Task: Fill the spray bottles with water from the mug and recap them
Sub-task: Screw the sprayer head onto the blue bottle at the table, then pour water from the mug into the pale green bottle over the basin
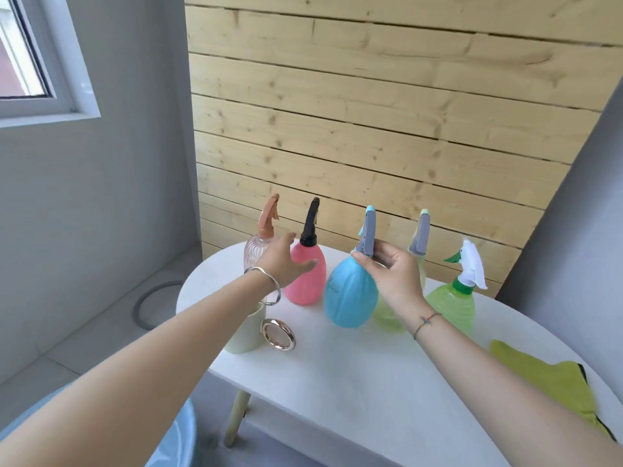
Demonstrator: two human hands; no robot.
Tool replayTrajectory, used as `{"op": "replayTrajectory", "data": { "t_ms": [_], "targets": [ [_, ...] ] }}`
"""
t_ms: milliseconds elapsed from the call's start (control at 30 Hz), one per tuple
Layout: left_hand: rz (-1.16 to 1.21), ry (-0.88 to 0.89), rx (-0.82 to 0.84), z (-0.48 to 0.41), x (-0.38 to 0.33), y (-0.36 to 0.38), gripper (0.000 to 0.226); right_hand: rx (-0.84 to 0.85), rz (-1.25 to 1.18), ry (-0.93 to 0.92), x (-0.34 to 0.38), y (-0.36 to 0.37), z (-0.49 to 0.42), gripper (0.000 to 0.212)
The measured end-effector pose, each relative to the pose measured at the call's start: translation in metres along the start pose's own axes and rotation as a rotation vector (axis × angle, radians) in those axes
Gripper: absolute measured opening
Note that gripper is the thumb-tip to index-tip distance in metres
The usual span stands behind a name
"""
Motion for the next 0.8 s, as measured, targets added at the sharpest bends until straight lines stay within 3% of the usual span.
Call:
{"op": "replayTrajectory", "data": {
  "t_ms": [433,800],
  "targets": [
    [-0.224,0.076,-0.008,-0.036,0.016,0.015,0.068,-0.146,0.100,0.028,-0.039,0.012,-0.033,0.018],
    [-0.119,0.110,0.032,-0.032,0.016,0.016,0.066,-0.177,0.122,0.053,-0.042,0.015,-0.031,0.024]
  ]
}}
Point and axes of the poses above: each hand's wrist, its own z-axis away from the middle knuckle, its own y-axis out of the palm, x = y × z, the point moved 3 cm from there along -z, towards the middle knuckle, and after that the axes turned 4 degrees about y, right-handed, at the moved point
